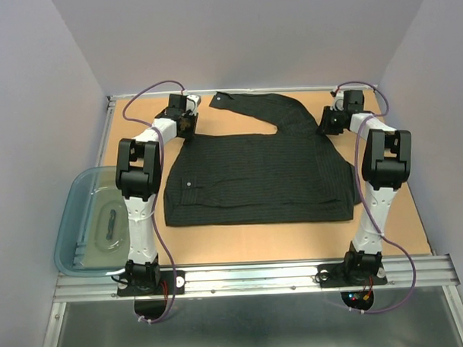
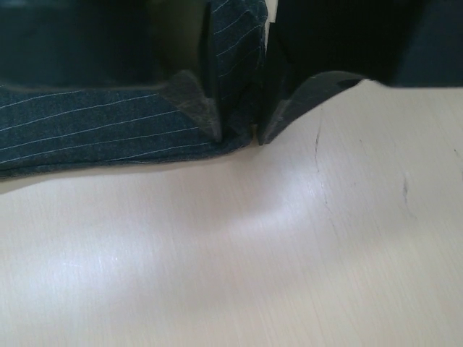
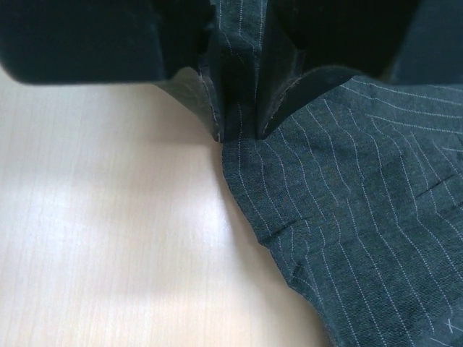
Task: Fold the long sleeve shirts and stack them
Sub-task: Fold the shirt
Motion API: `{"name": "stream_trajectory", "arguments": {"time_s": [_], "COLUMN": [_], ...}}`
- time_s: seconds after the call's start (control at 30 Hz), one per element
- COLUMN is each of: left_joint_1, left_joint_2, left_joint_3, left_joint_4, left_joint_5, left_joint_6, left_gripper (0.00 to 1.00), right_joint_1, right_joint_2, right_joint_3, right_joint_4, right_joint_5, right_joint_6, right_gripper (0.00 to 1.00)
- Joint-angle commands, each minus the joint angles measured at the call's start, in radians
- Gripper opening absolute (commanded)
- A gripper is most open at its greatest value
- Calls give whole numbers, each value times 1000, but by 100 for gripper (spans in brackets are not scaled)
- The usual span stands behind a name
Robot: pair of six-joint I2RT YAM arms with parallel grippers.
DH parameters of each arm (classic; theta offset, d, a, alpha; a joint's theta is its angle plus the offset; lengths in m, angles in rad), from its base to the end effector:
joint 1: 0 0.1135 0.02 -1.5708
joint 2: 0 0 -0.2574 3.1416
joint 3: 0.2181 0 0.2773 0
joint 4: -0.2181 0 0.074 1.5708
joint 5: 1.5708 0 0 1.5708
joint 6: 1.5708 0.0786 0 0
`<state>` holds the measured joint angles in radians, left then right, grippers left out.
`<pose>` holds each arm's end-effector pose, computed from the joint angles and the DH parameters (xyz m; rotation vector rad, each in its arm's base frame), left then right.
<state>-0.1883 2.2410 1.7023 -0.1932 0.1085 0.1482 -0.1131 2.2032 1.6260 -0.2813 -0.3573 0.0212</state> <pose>0.5448 -0.1125 0.1262 0.4403 2.2593 -0.1455 0.5280 -0.0323 0.1119 0.0002 2.3940 0.3900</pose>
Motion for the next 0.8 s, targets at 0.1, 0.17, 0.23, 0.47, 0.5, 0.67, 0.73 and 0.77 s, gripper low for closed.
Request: {"name": "stream_trajectory", "arguments": {"time_s": [0.1,0.17,0.23,0.47,0.5,0.67,0.73,0.77], "left_joint_1": [6,6,6,6,6,9,9,9], "left_joint_2": [8,-9,-23,-107,-116,-135,-150,-156], "left_joint_3": [22,22,20,-13,-21,-33,-47,-55], "left_joint_4": [-51,-54,-54,-48,-40,-57,-54,-45], "left_joint_5": [-3,-18,-24,-98,-110,-193,-175,-167], "left_joint_6": [34,36,37,30,24,-10,-18,-22], "left_gripper": [9,0,0,0,0,0,0,0], "right_joint_1": [-7,-5,-7,-5,-7,-7,-7,-7], "right_joint_2": [1,-14,-26,-108,-124,-163,-169,-171], "right_joint_3": [64,71,78,87,84,57,41,34], "right_joint_4": [7,7,7,10,8,13,14,17], "right_joint_5": [-6,6,15,63,72,119,113,112], "right_joint_6": [-43,-46,-47,-59,-60,-46,-41,-38], "right_gripper": [20,12,4,2,2,1,1,1]}}
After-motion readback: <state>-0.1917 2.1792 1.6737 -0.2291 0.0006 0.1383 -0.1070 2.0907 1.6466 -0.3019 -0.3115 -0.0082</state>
